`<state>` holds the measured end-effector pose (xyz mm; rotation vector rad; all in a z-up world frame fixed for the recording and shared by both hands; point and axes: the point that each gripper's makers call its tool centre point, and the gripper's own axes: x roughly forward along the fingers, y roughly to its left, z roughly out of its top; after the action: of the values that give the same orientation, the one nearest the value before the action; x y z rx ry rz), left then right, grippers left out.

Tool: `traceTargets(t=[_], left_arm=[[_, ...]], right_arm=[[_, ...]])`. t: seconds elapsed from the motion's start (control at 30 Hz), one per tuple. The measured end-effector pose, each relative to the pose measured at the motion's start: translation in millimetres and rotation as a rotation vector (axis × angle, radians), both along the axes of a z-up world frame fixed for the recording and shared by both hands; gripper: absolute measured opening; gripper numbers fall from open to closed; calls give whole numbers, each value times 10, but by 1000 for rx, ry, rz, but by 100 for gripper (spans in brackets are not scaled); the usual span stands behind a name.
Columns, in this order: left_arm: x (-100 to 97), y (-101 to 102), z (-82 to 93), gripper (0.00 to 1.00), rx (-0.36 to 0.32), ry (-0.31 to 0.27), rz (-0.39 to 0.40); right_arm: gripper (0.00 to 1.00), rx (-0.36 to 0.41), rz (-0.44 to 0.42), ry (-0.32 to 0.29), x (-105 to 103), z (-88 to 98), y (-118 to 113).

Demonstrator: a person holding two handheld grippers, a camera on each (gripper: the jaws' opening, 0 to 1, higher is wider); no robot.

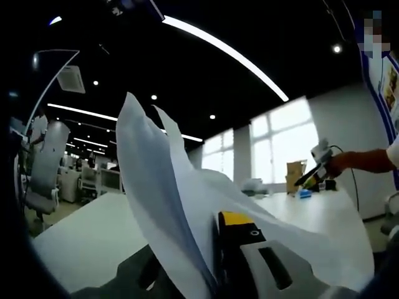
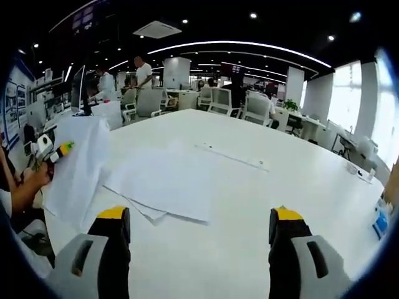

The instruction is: Organize the stack of printing papers by aligning and flattening the scattered papers on the table

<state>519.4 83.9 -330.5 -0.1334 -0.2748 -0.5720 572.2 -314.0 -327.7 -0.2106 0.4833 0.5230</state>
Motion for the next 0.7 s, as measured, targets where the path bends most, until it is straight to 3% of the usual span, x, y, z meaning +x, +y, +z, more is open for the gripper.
traceTargets(t=[0.7], left_arm=[[10, 2, -8, 10, 1, 4, -1]], right_arm=[[88, -12, -1, 15, 58, -88, 80]])
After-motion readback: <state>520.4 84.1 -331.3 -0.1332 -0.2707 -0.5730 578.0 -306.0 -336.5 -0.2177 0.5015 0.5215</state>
